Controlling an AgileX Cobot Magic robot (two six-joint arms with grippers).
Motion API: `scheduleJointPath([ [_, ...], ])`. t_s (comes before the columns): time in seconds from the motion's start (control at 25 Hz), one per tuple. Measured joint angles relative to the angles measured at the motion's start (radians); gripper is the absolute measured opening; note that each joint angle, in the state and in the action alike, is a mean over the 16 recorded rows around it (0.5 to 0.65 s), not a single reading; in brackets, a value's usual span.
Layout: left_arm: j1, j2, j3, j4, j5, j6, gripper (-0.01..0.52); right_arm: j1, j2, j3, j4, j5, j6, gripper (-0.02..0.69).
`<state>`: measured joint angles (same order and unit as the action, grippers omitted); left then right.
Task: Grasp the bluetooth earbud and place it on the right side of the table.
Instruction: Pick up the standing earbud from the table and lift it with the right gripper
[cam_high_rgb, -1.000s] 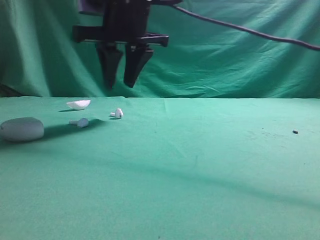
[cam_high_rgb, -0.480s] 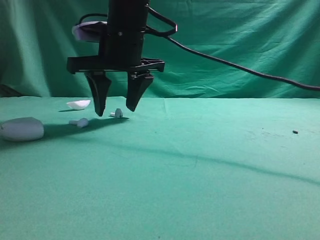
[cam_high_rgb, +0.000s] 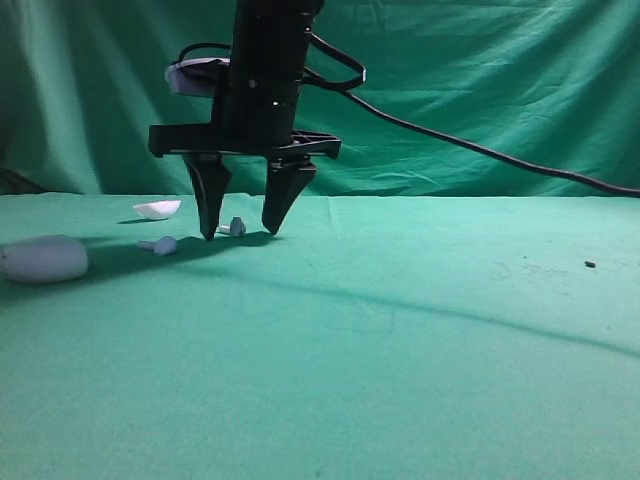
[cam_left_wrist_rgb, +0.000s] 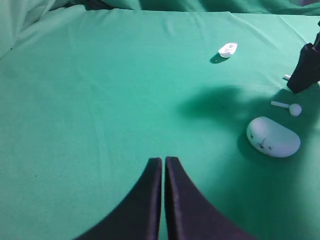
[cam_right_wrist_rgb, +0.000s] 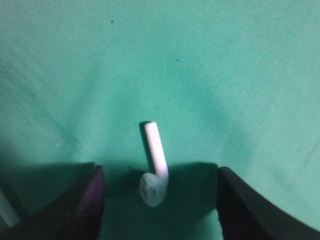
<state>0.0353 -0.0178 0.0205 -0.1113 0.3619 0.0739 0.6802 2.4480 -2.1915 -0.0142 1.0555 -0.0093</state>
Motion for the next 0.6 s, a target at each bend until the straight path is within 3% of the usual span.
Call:
scheduleJointPath([
  [0.12,0.000,0.000,0.000,0.000,0.000,0.000,0.000,-0.003,0.005,-0.001,0.005,-0.005,0.001,0.389],
  [0.6,0.000,0.000,0.000,0.000,0.000,0.000,0.000,-0.005,0.006,-0.006,0.010,0.004,0.004,0.138],
])
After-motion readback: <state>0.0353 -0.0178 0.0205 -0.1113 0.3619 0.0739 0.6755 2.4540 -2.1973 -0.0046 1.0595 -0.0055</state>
